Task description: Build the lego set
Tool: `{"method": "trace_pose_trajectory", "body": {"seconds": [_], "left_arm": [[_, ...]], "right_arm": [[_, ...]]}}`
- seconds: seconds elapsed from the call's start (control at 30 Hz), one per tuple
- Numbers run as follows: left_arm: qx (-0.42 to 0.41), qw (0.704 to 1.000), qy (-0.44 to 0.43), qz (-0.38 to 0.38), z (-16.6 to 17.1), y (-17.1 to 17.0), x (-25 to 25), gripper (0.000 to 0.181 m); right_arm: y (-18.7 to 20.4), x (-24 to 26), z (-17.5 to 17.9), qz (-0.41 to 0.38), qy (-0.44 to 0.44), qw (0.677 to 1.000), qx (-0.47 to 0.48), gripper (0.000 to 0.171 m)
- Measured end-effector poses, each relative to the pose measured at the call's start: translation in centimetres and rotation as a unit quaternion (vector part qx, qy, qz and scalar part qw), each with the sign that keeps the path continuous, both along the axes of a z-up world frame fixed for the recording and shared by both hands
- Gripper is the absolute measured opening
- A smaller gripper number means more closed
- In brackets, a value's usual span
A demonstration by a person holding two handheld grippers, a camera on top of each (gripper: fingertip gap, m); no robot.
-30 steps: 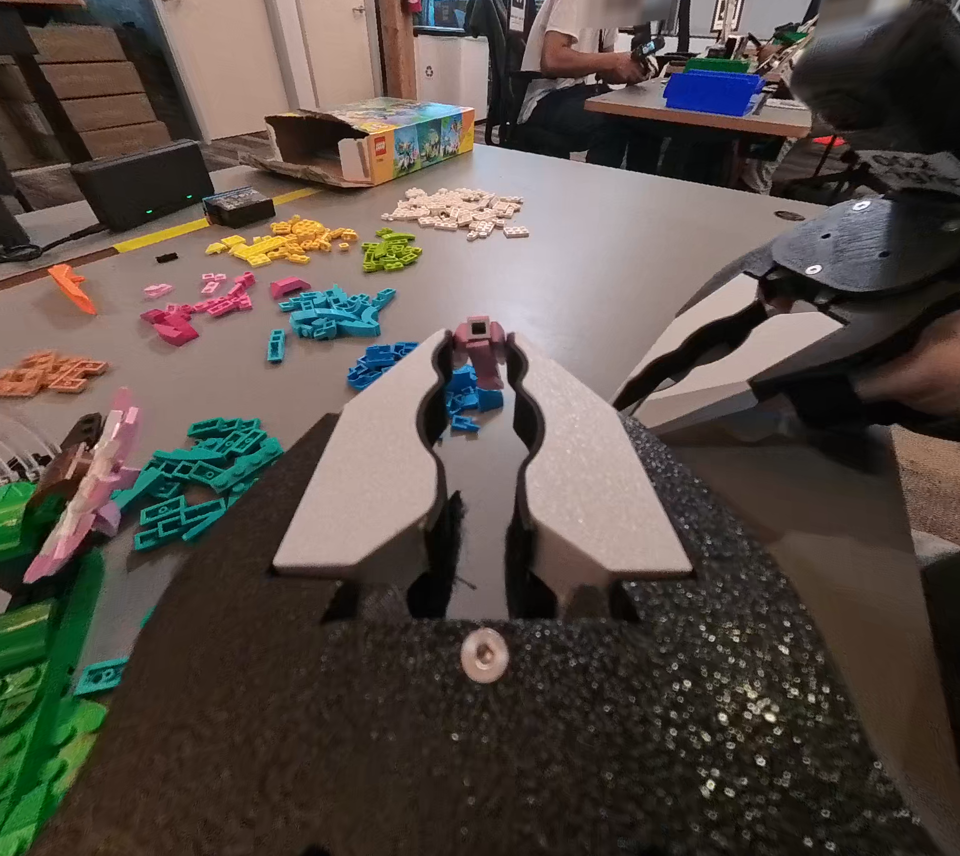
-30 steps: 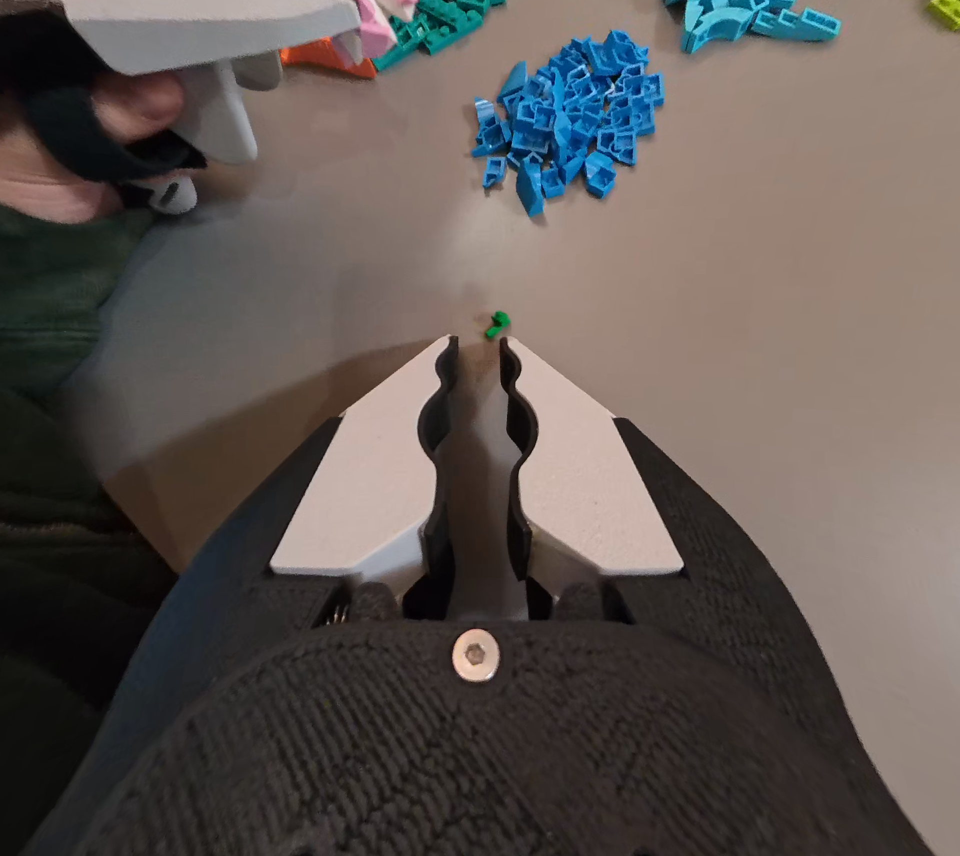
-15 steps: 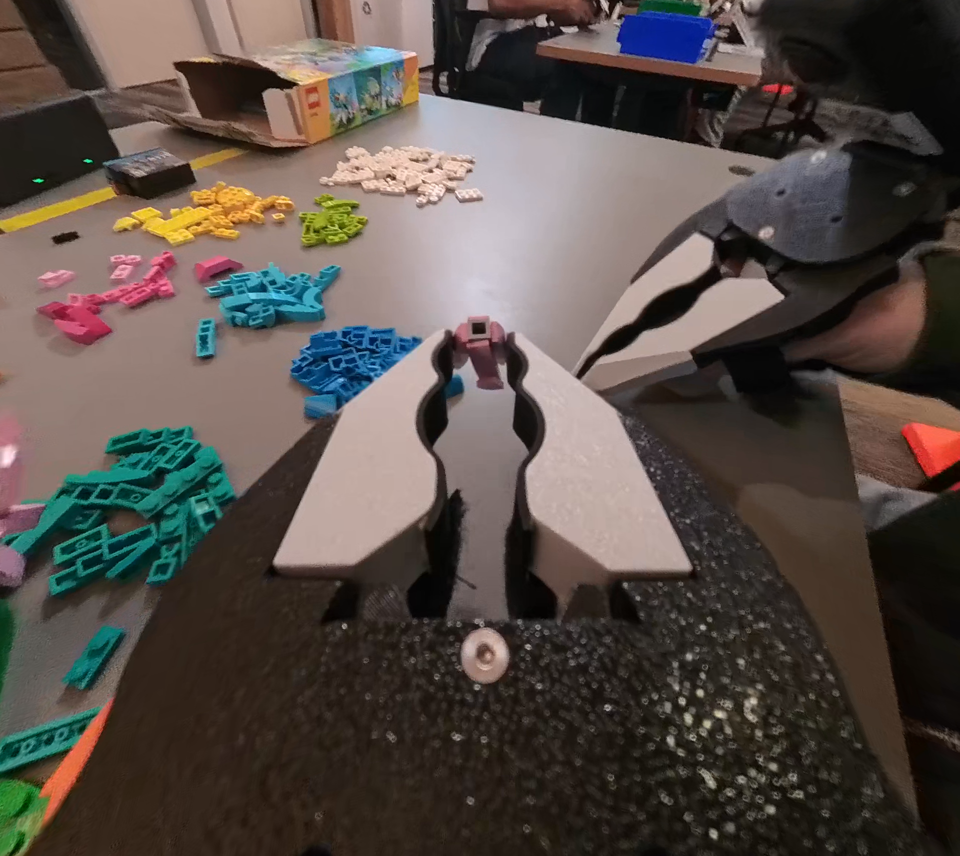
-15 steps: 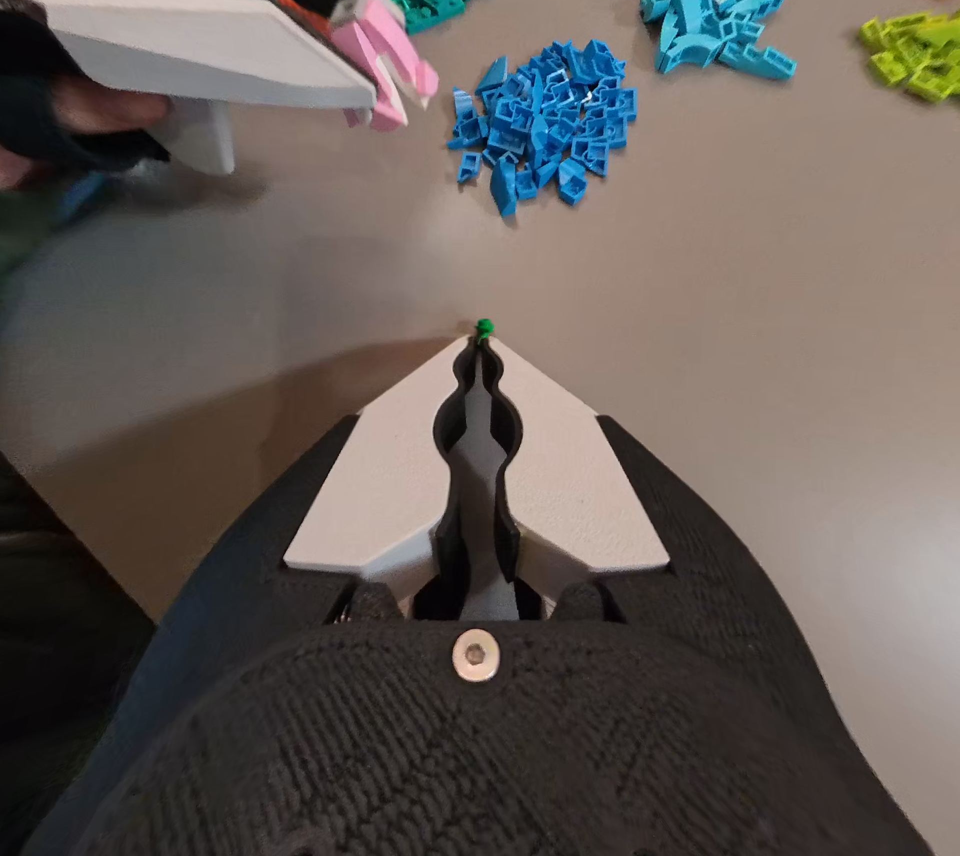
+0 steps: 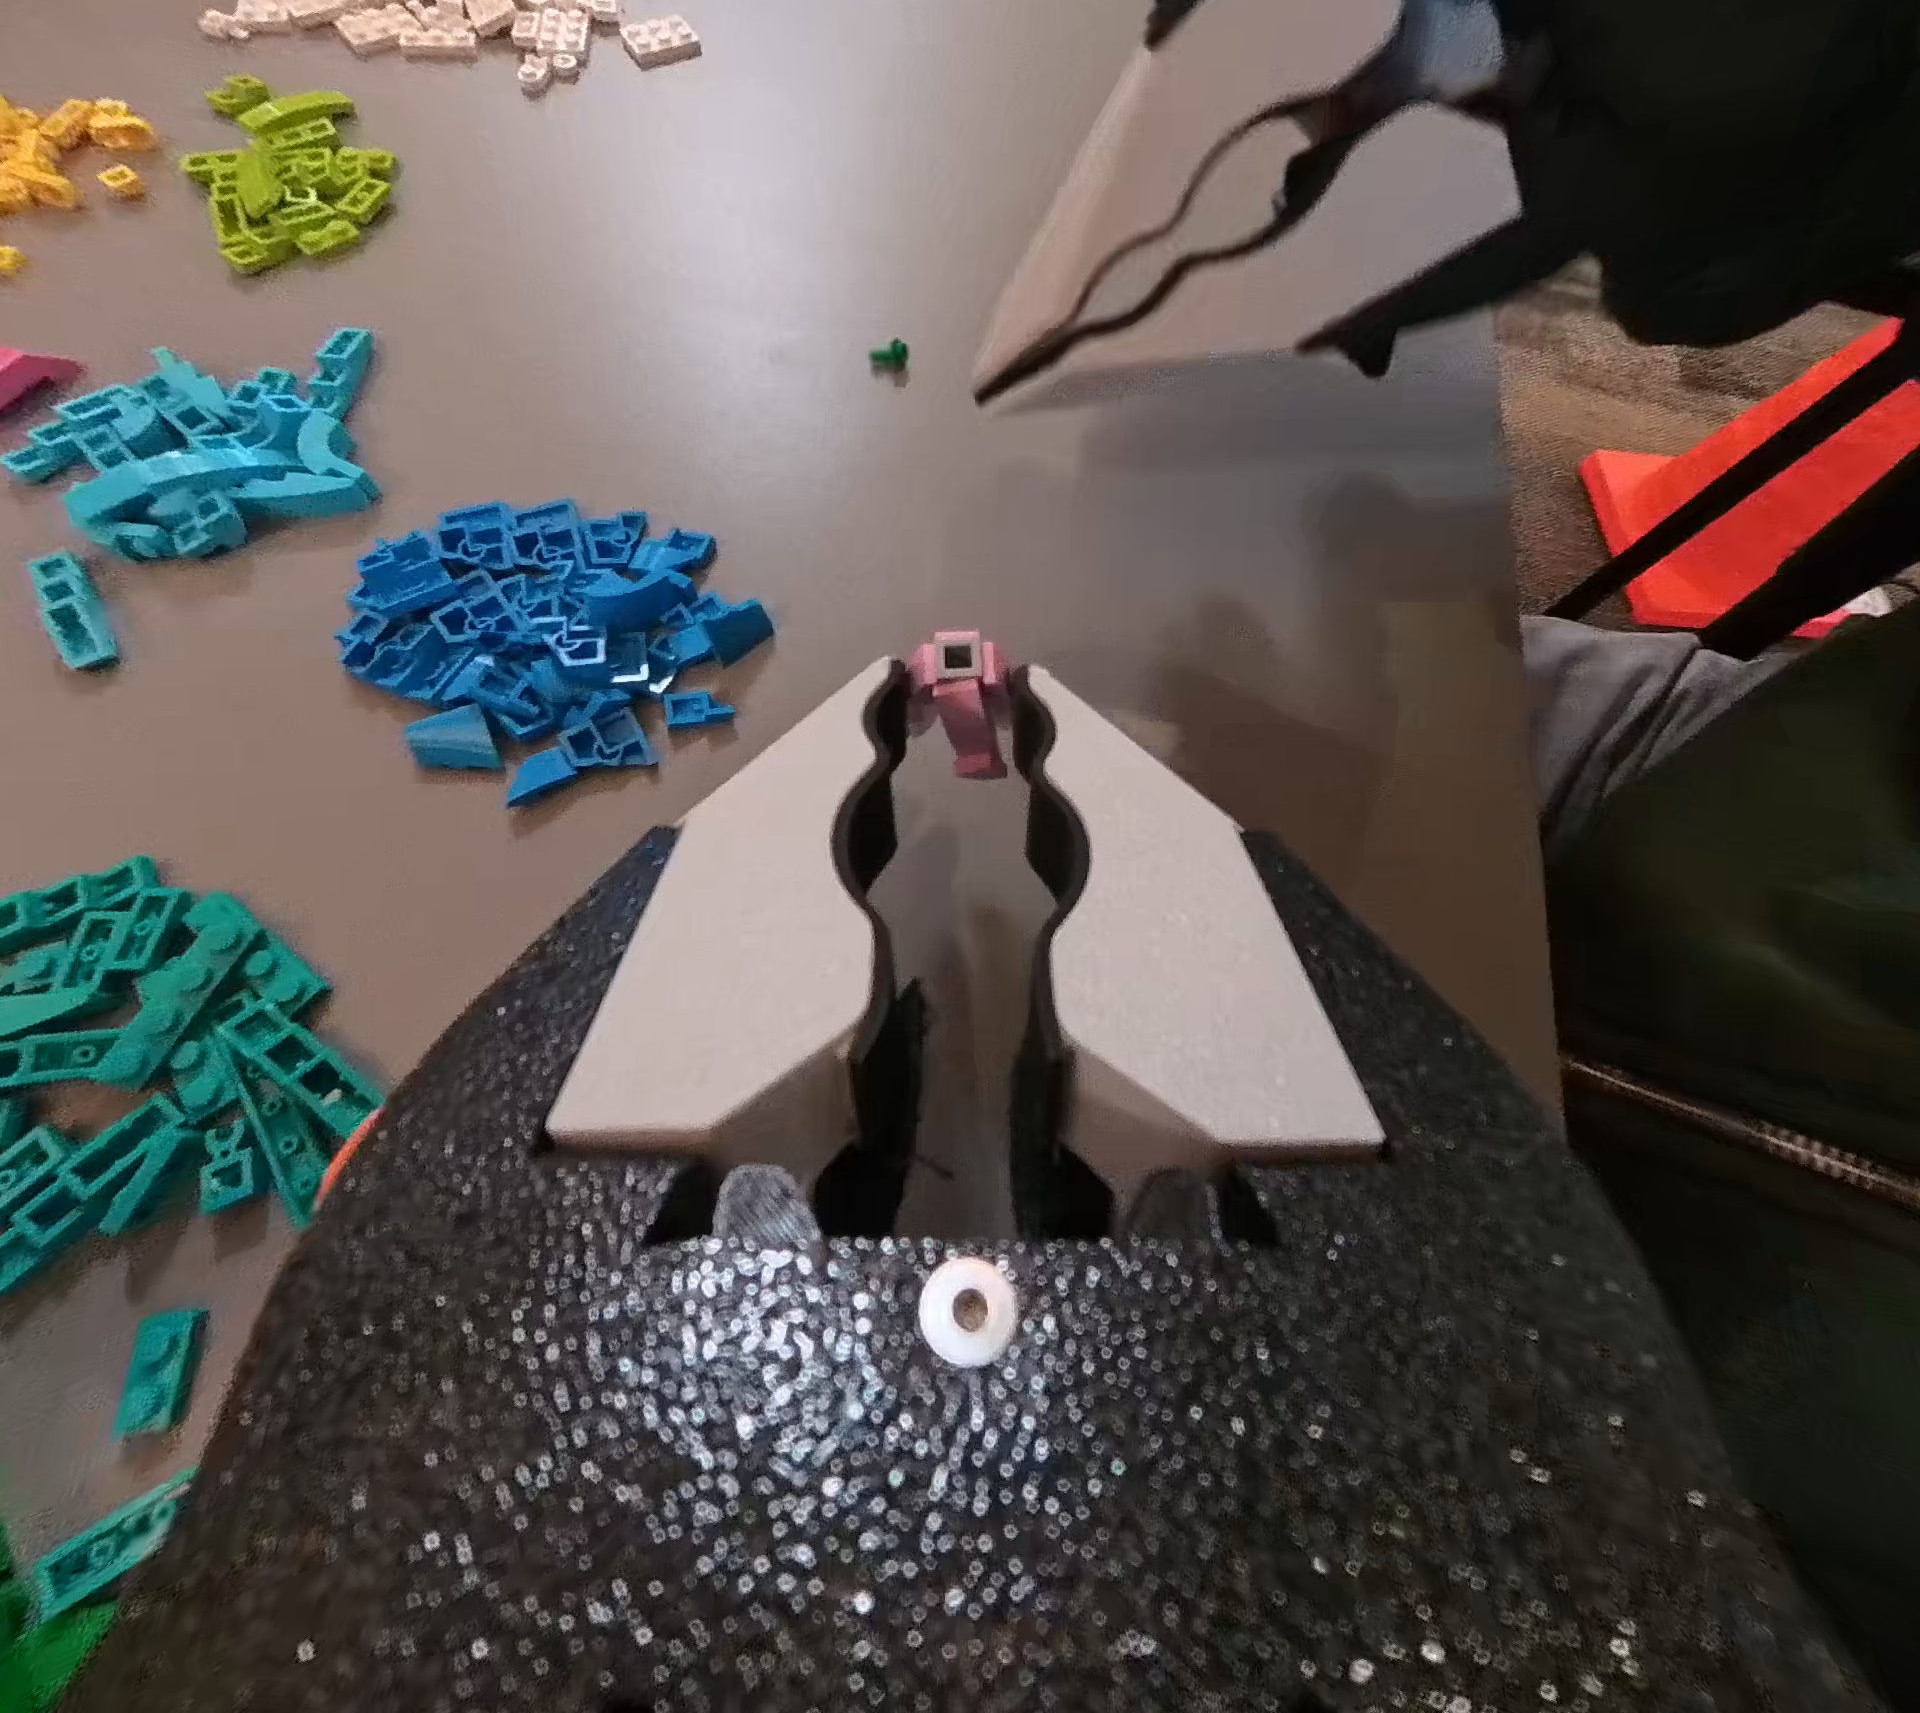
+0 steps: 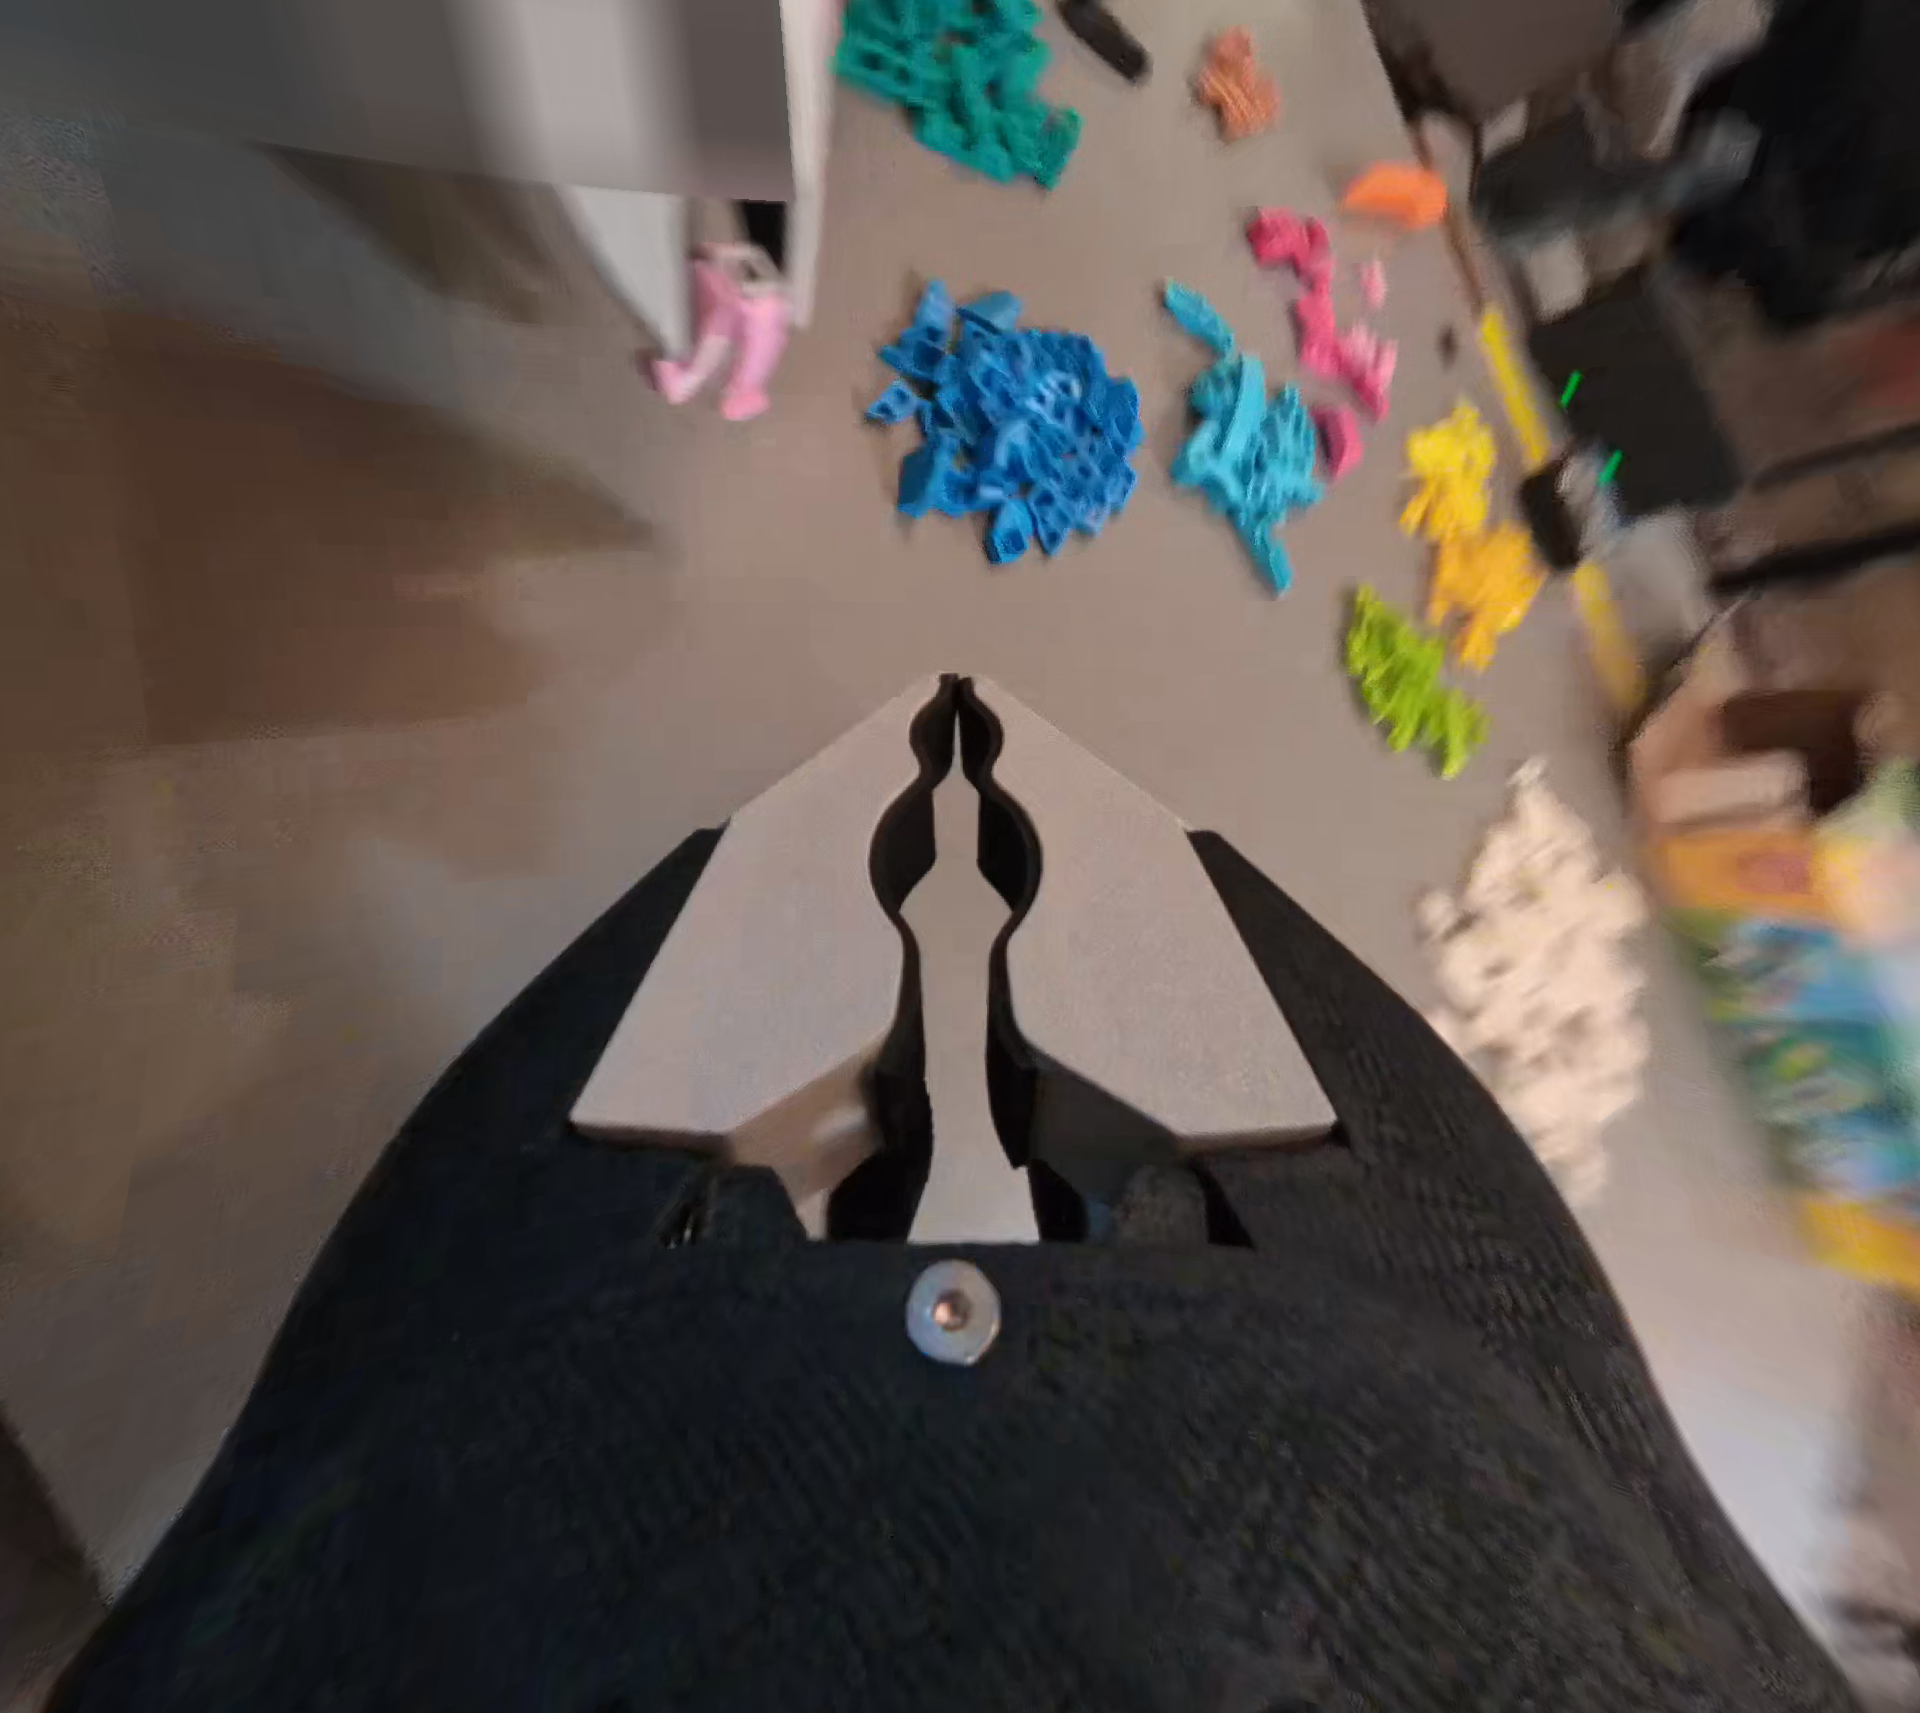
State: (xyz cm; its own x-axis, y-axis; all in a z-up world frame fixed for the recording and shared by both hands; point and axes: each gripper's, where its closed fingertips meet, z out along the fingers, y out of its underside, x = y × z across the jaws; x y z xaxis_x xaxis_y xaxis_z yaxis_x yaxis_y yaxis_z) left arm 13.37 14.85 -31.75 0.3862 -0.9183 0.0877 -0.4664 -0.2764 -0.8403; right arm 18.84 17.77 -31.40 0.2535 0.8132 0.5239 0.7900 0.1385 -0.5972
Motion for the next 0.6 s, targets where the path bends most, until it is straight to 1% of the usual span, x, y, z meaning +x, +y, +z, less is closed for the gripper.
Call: {"method": "trace_pose_trajectory", "body": {"seconds": [0.03,0.1,0.17,0.2,0.27,0.33,0.4,0.47,0.53,0.6], "left_arm": [[0.002,1.000,0.002,0.000,0.1,0.0,-0.1,0.018],[0.003,1.000,0.004,-0.004,0.1,0.0,-0.1,0.018],[-0.001,1.000,0.002,-0.008,-0.1,-0.1,0.0,0.018],[-0.002,1.000,0.001,-0.009,-0.2,-0.1,0.1,0.018],[-0.003,1.000,0.002,-0.012,-0.3,-0.1,0.1,0.018],[0.000,1.000,0.000,-0.013,-0.4,-0.1,0.1,0.018],[-0.003,1.000,-0.002,-0.014,-0.4,-0.1,0.2,0.018],[-0.004,1.000,0.000,-0.015,-0.6,-0.2,0.2,0.018],[-0.003,1.000,0.004,-0.017,-0.7,-0.2,0.3,0.018],[0.001,1.000,0.008,-0.016,-0.8,-0.1,0.3,0.017]], "right_arm": [[0.5,0.8,-0.1,-0.039,0.042,0.997,-0.051,0.006],[1.4,2.6,-0.6,-0.118,0.113,0.976,-0.141,0.010],[1.6,4.2,-2.0,-0.181,0.139,0.951,-0.210,0.015],[1.4,4.6,-2.8,-0.196,0.141,0.942,-0.232,0.017],[1.0,4.8,-3.6,-0.201,0.139,0.940,-0.239,0.019],[1.3,5.2,-3.8,-0.203,0.133,0.945,-0.218,0.017],[1.8,5.4,-3.6,-0.204,0.148,0.940,-0.228,0.016],[2.3,5.3,-3.1,-0.211,0.191,0.917,-0.280,0.014],[2.9,5.3,-2.7,-0.228,0.230,0.881,-0.346,0.010],[3.3,5.2,-2.7,-0.243,0.238,0.844,-0.415,0.010]]}}
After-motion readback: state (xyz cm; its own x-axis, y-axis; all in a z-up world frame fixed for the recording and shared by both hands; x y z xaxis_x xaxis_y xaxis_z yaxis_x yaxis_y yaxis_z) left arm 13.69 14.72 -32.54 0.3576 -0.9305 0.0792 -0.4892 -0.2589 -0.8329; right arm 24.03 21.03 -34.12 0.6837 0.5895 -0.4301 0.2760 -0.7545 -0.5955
